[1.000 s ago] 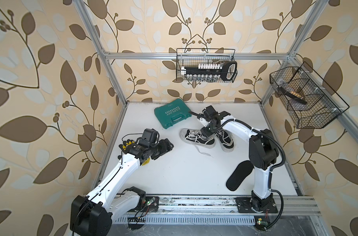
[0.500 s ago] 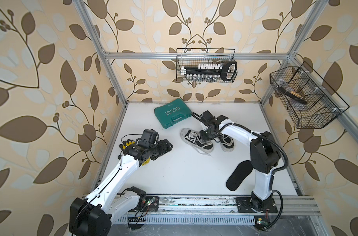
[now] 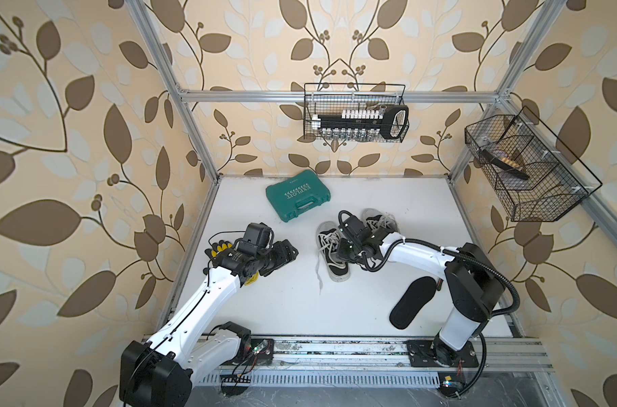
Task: Insert the insole into the shoe
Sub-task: Adjust the shoe at the center of the board.
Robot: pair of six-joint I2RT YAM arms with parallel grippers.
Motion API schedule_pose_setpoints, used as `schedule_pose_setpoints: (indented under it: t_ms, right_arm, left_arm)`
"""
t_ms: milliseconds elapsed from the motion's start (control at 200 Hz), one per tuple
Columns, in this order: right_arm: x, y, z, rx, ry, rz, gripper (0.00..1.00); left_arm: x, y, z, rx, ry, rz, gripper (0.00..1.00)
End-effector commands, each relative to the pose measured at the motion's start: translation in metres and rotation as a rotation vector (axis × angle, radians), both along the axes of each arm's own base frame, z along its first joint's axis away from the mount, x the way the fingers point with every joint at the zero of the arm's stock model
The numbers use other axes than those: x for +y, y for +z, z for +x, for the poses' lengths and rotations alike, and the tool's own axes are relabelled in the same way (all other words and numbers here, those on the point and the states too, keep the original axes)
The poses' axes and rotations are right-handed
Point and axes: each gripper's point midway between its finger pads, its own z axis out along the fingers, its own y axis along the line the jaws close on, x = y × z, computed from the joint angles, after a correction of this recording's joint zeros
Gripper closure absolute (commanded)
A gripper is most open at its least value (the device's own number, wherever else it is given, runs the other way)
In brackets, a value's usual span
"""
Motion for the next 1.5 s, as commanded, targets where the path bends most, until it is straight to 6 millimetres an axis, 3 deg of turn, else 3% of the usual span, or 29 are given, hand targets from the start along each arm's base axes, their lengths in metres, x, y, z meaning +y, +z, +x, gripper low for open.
schedule_pose_setpoints:
  t_ms: [0, 195, 310, 420, 535, 690, 805, 915, 995, 1170, 1305, 1410, 1495]
  right_arm:
    - [0.005, 0.026, 0.014, -0.105, -0.032, 0.01, 0.7]
    - [-0.024, 0.059, 0.011, -0.2, -0.034, -0.085, 0.51]
    - [-0.033, 0.066, 0.009, -0.221, 0.001, -0.136, 0.44]
    - [-0.024, 0.058, 0.007, -0.191, 0.088, -0.141, 0.38]
    - [-0.011, 0.037, -0.004, -0.098, 0.181, -0.166, 0.35]
    - [-0.017, 0.007, -0.016, -0.029, 0.227, -0.233, 0.36]
    - [-0.013, -0.007, -0.023, 0.024, 0.238, -0.205, 0.48]
    - [-0.004, -0.004, -0.024, 0.022, 0.222, -0.154, 0.84]
    - [0.005, 0.004, -0.022, 0.011, 0.209, -0.106, 1.0]
    - [0.024, 0.013, -0.022, 0.011, 0.196, -0.025, 1.0]
    - [0.027, 0.015, -0.022, 0.021, 0.16, 0.004, 1.0]
    - [0.016, 0.023, -0.022, -0.01, 0.14, -0.023, 0.58]
    - [-0.001, 0.038, -0.021, -0.056, 0.115, -0.069, 0.44]
  left_arm:
    - [-0.001, 0.005, -0.002, -0.024, -0.021, -0.004, 0.2]
    - [-0.006, 0.004, 0.002, -0.02, -0.035, -0.017, 0.2]
    - [-0.008, 0.003, 0.004, -0.018, -0.042, -0.022, 0.2]
    - [-0.008, 0.003, 0.004, -0.018, -0.043, -0.019, 0.2]
    - [-0.008, 0.003, 0.003, -0.02, -0.043, -0.018, 0.2]
    - [-0.007, 0.004, 0.002, -0.02, -0.038, -0.018, 0.2]
    - [-0.006, 0.003, 0.002, -0.019, -0.037, -0.017, 0.2]
    - [-0.006, 0.002, 0.002, -0.015, -0.036, -0.017, 0.2]
    - [-0.007, 0.004, 0.002, -0.018, -0.037, -0.017, 0.2]
    - [-0.005, 0.003, 0.001, -0.015, -0.035, -0.013, 0.2]
    - [-0.005, 0.004, 0.0, -0.019, -0.032, -0.016, 0.2]
    - [-0.006, 0.005, 0.0, -0.02, -0.036, -0.021, 0.2]
    - [-0.007, 0.005, 0.0, -0.021, -0.044, -0.023, 0.2]
